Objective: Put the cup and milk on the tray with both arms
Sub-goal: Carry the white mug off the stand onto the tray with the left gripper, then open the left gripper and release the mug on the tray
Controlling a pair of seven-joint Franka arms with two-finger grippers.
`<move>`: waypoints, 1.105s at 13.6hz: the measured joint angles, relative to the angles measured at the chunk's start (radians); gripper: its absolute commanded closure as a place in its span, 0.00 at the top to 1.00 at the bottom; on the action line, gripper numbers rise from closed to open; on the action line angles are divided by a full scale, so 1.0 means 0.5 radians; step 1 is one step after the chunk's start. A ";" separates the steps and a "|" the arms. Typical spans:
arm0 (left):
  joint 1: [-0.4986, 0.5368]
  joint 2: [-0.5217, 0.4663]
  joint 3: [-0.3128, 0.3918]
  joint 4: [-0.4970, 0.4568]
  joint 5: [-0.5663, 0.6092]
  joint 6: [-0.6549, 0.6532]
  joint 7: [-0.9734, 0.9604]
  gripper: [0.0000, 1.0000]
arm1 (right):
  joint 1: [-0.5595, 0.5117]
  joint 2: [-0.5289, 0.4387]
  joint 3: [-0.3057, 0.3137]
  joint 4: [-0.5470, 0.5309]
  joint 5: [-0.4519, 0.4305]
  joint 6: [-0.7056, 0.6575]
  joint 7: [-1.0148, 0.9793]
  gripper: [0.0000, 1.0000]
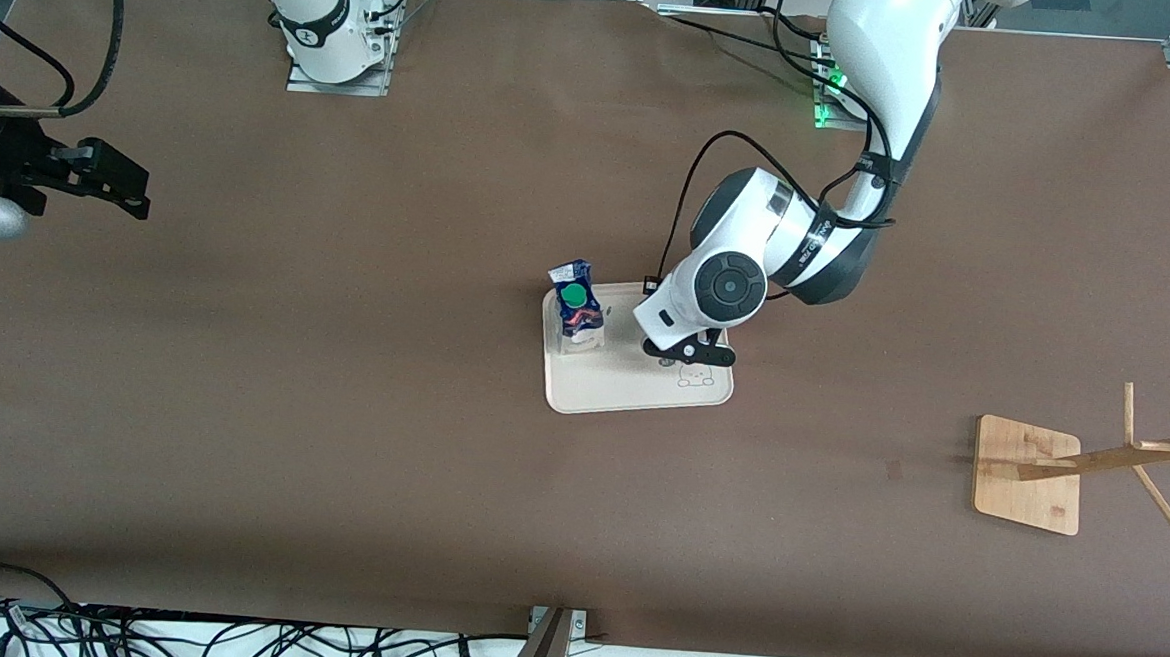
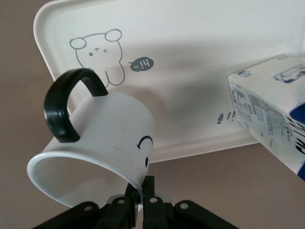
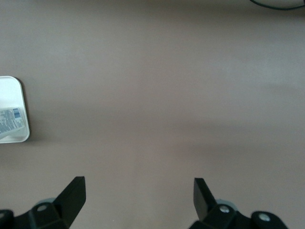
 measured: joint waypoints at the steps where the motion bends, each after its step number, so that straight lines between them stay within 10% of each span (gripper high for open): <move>1: 0.000 0.029 0.002 0.027 0.000 -0.001 -0.039 0.00 | 0.000 0.002 0.001 -0.001 0.000 0.000 -0.011 1.00; 6: -0.054 0.184 0.023 0.190 0.000 0.000 -0.207 0.00 | 0.008 0.008 0.007 -0.002 0.000 -0.001 -0.023 1.00; 9: -0.062 0.205 0.083 0.219 0.000 0.005 -0.209 0.45 | 0.005 0.008 0.007 -0.006 0.000 -0.001 -0.062 1.00; 10: -0.062 0.209 0.093 0.224 0.000 0.017 -0.209 0.99 | -0.010 0.007 0.011 -0.010 0.000 -0.001 -0.099 1.00; 15: -0.077 0.218 0.142 0.240 -0.001 0.088 -0.226 1.00 | -0.489 0.003 0.446 -0.024 -0.008 -0.020 -0.155 1.00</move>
